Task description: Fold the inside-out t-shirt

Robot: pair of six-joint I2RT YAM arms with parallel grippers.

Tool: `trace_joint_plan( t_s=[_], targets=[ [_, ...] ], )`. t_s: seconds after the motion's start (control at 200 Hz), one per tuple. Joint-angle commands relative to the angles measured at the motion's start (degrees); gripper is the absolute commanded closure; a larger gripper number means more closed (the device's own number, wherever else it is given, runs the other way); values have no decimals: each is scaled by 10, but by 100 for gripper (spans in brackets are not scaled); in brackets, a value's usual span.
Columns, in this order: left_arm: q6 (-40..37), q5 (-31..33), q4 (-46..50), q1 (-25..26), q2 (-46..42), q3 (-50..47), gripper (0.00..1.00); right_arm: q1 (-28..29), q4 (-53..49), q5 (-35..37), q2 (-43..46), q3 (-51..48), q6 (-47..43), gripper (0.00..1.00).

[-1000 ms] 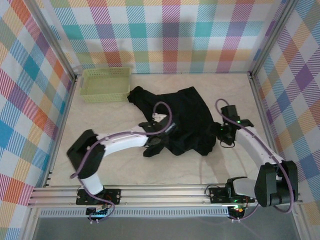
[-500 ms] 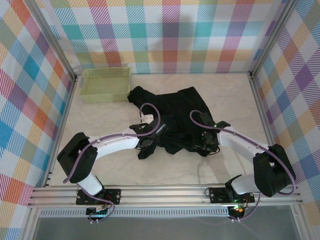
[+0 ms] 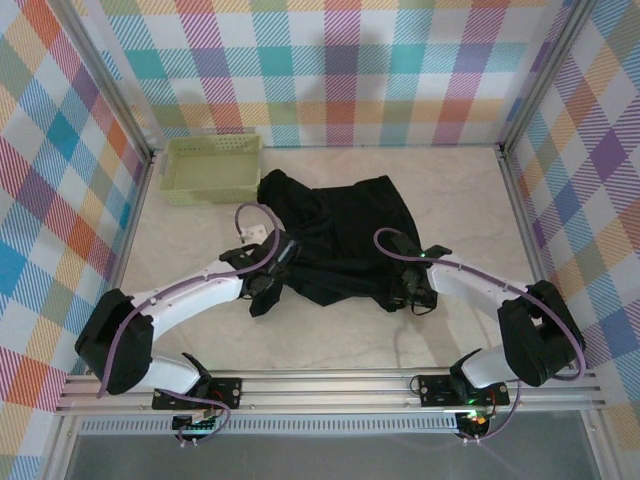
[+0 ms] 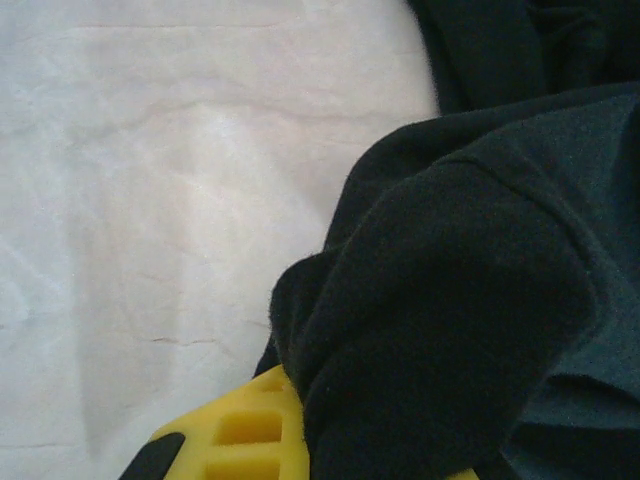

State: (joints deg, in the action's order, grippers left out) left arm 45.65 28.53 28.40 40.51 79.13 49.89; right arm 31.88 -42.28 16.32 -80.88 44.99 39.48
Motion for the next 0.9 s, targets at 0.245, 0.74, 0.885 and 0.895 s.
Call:
trace_joint_plan(
  t_s=[0.245,0.74,0.885,0.895],
  targets=[
    [-1,-57,-34,-19,-5,-23,100,104,27,-23,56,42,24,6],
    [-12,-24,18,-42,-48,2,100,106,-40,114,-77,37,100,14],
    [-20,-24,27,-74,-85,4,100,96,-58,148,-48,19,107,30],
    [-21,-24,28,-77,-88,4,100,96,-59,149,-47,18,107,31]
  ],
)
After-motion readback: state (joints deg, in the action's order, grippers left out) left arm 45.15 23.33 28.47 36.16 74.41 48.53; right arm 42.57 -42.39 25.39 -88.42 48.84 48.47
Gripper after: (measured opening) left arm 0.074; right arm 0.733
